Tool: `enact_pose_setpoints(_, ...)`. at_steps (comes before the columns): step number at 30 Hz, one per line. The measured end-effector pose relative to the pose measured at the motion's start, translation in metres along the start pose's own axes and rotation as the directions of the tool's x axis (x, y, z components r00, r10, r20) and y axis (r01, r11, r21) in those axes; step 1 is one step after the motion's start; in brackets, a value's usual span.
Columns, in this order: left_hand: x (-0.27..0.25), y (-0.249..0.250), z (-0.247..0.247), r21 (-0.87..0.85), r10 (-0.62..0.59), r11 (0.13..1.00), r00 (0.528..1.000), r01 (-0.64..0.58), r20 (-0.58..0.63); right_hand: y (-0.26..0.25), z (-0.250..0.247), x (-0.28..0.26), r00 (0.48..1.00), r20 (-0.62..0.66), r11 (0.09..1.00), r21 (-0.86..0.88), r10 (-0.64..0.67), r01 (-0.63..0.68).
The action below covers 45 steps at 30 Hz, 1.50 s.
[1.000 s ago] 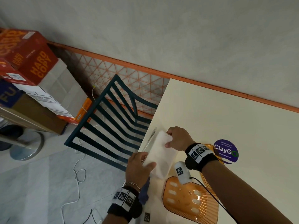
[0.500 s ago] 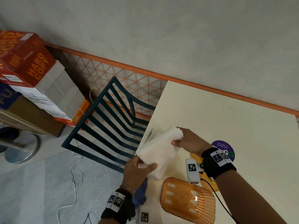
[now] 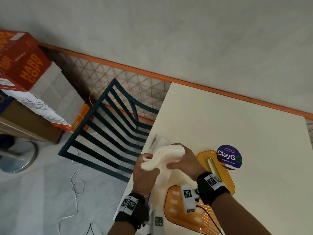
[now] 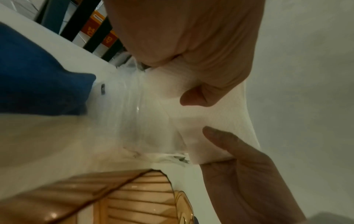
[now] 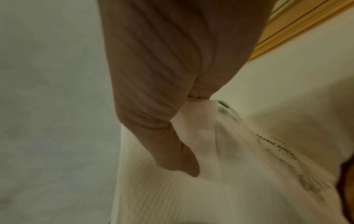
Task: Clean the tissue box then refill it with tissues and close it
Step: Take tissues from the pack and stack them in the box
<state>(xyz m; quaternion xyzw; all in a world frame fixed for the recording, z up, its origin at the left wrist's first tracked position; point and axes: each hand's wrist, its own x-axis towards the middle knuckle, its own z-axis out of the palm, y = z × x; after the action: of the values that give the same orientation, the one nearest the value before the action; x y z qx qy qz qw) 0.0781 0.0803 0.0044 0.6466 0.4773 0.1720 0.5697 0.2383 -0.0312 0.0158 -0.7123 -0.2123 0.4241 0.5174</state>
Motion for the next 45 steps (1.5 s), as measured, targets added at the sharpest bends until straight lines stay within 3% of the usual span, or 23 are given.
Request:
enact_pose_setpoints(3, 0.003, 0.005, 0.001, -0.075, -0.084, 0.994, 0.995, 0.080, -0.047, -0.004, 0.000, 0.004, 0.999, -0.034, 1.000, -0.020, 0.000, -0.001)
enact_pose_setpoints(8, 0.011, 0.015, -0.014, -0.073, -0.049, 0.996, 0.999, 0.049, 0.006, -0.026, -0.011, 0.004, 0.999, 0.036, 0.991, -0.136, 0.010, -0.005)
enact_pose_setpoints(12, 0.007, 0.038, -0.031, -0.192, -0.063, 0.977, 0.983, 0.097, 0.174, -0.065, -0.028, -0.021, 0.992, 0.116, 0.997, -0.052, 0.058, -0.052)
enact_pose_setpoints(15, -0.005, 0.053, -0.035, -0.265, -0.072, 0.947, 0.925, 0.181, 0.374, -0.075, -0.042, -0.060, 0.985, 0.149, 0.992, 0.074, 0.091, -0.103)
enact_pose_setpoints(18, -0.027, 0.057, -0.028, -0.165, -0.149, 0.947, 0.832, 0.276, 0.534, -0.047, -0.052, -0.101, 0.968, 0.192, 0.966, 0.170, 0.162, -0.195)
enact_pose_setpoints(24, -0.066, 0.020, -0.009, 0.126, -0.299, 0.949, 0.699, 0.289, 0.650, 0.031, -0.055, -0.173, 0.924, 0.199, 0.904, 0.216, 0.328, -0.368)
enact_pose_setpoints(29, -0.079, -0.003, 0.013, 0.468, -0.273, 0.884, 0.793, -0.016, 0.544, 0.062, -0.047, -0.186, 0.901, -0.005, 0.901, -0.020, 0.433, -0.434)
enact_pose_setpoints(34, -0.084, -0.005, 0.037, 0.615, -0.214, 0.776, 0.857, -0.143, 0.469, 0.060, -0.029, -0.170, 0.859, -0.277, 0.791, -0.343, 0.431, -0.507)
enact_pose_setpoints(40, -0.091, -0.003, 0.059, 0.782, -0.195, 0.558, 0.871, -0.279, 0.451, 0.061, -0.011, -0.153, 0.828, -0.342, 0.695, -0.450, 0.445, -0.560)
enact_pose_setpoints(45, -0.093, -0.008, 0.066, 0.802, -0.232, 0.516, 0.852, -0.300, 0.468, 0.058, -0.005, -0.147, 0.845, -0.333, 0.594, -0.604, 0.418, -0.532)
